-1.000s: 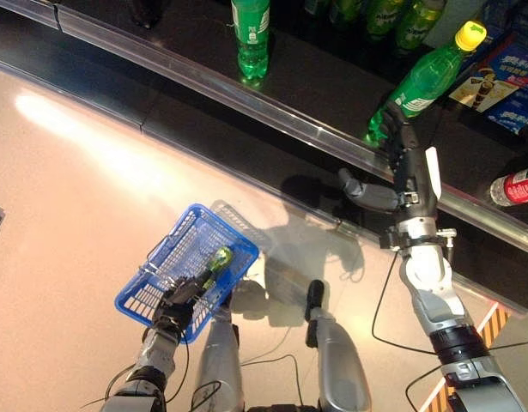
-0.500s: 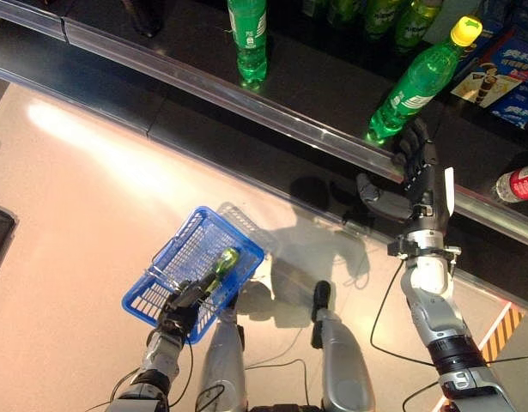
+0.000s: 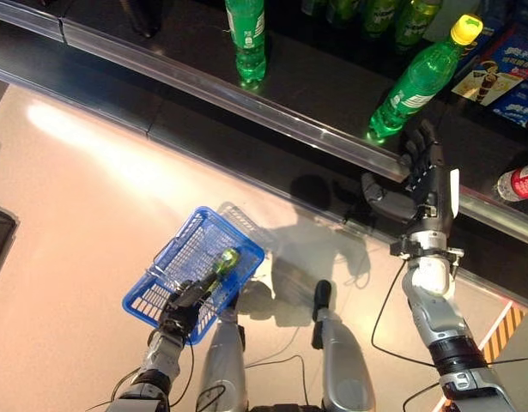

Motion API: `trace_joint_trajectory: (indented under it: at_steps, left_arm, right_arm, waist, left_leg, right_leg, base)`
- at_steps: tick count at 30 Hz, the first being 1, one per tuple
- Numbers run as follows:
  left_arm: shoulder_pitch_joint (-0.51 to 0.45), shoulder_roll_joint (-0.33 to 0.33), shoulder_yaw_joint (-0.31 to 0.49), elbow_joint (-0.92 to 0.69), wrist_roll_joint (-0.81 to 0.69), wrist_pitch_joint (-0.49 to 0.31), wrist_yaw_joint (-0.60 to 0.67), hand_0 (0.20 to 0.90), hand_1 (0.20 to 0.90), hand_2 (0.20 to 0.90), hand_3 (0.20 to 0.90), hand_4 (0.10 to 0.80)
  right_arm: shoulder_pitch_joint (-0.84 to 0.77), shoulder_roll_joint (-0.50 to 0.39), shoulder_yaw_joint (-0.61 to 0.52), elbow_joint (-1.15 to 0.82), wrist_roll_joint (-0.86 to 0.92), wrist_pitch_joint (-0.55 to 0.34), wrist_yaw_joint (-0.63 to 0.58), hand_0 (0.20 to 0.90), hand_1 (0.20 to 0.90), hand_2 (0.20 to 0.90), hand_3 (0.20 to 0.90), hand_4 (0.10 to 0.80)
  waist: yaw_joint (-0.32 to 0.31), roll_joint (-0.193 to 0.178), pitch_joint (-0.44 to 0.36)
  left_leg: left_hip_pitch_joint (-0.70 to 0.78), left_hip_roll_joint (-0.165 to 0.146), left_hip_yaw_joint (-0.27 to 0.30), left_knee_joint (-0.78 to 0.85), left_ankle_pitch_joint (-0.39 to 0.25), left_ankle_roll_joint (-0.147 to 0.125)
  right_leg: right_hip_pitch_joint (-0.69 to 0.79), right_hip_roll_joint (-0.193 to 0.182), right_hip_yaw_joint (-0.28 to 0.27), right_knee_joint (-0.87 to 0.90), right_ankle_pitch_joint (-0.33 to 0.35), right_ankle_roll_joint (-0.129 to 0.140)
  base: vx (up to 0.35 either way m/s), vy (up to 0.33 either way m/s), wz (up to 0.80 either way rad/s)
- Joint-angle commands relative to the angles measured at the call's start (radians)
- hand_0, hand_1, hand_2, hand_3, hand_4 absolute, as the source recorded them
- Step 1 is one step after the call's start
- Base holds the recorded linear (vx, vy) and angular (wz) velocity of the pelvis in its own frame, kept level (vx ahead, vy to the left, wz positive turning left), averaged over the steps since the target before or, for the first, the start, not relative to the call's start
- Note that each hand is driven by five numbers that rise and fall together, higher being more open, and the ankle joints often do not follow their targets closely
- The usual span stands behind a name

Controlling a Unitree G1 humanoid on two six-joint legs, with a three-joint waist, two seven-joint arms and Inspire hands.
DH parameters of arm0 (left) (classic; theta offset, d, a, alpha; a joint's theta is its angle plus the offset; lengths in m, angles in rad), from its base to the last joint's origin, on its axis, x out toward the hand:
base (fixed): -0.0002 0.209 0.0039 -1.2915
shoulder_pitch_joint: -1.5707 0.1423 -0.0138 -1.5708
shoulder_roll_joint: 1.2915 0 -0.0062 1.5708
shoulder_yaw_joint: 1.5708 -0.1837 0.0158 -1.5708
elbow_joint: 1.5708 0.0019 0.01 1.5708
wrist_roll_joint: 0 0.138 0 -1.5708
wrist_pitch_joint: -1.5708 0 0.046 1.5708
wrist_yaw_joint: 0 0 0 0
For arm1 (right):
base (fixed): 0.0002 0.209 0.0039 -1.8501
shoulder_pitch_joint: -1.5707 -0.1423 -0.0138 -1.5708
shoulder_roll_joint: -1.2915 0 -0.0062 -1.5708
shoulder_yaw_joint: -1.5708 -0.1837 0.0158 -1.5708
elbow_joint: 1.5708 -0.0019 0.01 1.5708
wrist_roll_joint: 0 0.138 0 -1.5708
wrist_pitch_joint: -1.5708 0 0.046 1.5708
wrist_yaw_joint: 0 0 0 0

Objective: Pick up the drink and place into the basket.

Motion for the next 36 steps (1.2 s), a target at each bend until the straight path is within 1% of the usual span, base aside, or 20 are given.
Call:
trace_joint_trajectory:
  at_steps: [1,6,7,23,30,36]
  left_arm:
    - [0.062,0.052,-0.002,-0.011,-0.011,-0.035,-0.053,0.300,0.300,0.300,0.200,0.100]
    - [0.056,0.059,-0.005,-0.004,-0.010,-0.027,-0.056,0.300,0.300,0.300,0.200,0.100]
    - [0.051,0.059,-0.012,-0.004,-0.010,-0.024,-0.052,0.300,0.300,0.300,0.200,0.100]
    - [0.030,0.069,-0.039,0.001,-0.017,-0.011,-0.050,0.300,0.300,0.300,0.200,0.100]
    - [0.022,0.075,-0.055,-0.008,-0.004,-0.003,-0.038,0.300,0.300,0.300,0.200,0.100]
    - [0.014,0.081,-0.067,-0.011,0.007,0.004,-0.039,0.300,0.300,0.300,0.200,0.100]
  right_arm:
    - [-0.084,-0.062,-0.102,-0.037,0.032,-0.085,-0.046,0.900,0.900,0.900,0.900,0.800]
    - [-0.122,-0.089,-0.116,-0.003,0.060,-0.084,-0.044,0.900,0.900,0.900,0.900,0.800]
    - [-0.143,-0.102,-0.121,0.024,0.087,-0.082,-0.049,0.900,0.900,0.900,0.900,0.800]
    - [-0.263,-0.166,-0.137,0.160,0.159,-0.056,-0.041,0.900,0.900,0.900,0.900,0.800]
    - [-0.324,-0.197,-0.106,0.222,0.165,-0.019,-0.034,0.900,0.900,0.900,0.900,0.800]
    - [-0.381,-0.224,-0.071,0.264,0.166,0.014,-0.004,0.900,0.900,0.900,0.900,0.800]
  waist:
    - [-0.007,-0.003,-0.074]
    - [-0.002,0.001,-0.078]
    - [0.001,0.003,-0.081]
    - [0.027,0.008,-0.085]
    - [0.044,0.008,-0.083]
    - [0.057,0.008,-0.084]
  left_leg:
    - [-0.011,0.013,0.021,0.021,-0.023,0.052]
    - [-0.011,0.011,0.021,0.020,-0.022,0.051]
    - [-0.008,0.011,0.022,0.018,-0.022,0.051]
    - [-0.001,-0.002,0.017,0.004,-0.022,0.057]
    - [0.003,-0.007,0.013,-0.003,-0.020,0.059]
    - [0.003,-0.010,0.009,-0.001,-0.020,0.060]
  right_leg:
    - [0.018,-0.042,0.020,0.014,-0.051,-0.012]
    - [0.019,-0.042,0.016,0.012,-0.050,-0.012]
    - [0.023,-0.044,0.013,0.007,-0.048,-0.012]
    - [0.028,-0.050,0.003,-0.006,-0.036,-0.005]
    - [0.034,-0.052,-0.007,-0.014,-0.031,-0.003]
    - [0.039,-0.054,-0.014,-0.015,-0.029,-0.002]
  base:
    - [0.000,0.000,0.00]
    - [0.000,0.000,0.00]
    - [0.000,0.000,0.00]
    - [0.000,0.000,0.00]
    - [0.000,0.000,0.00]
    - [0.000,0.000,0.00]
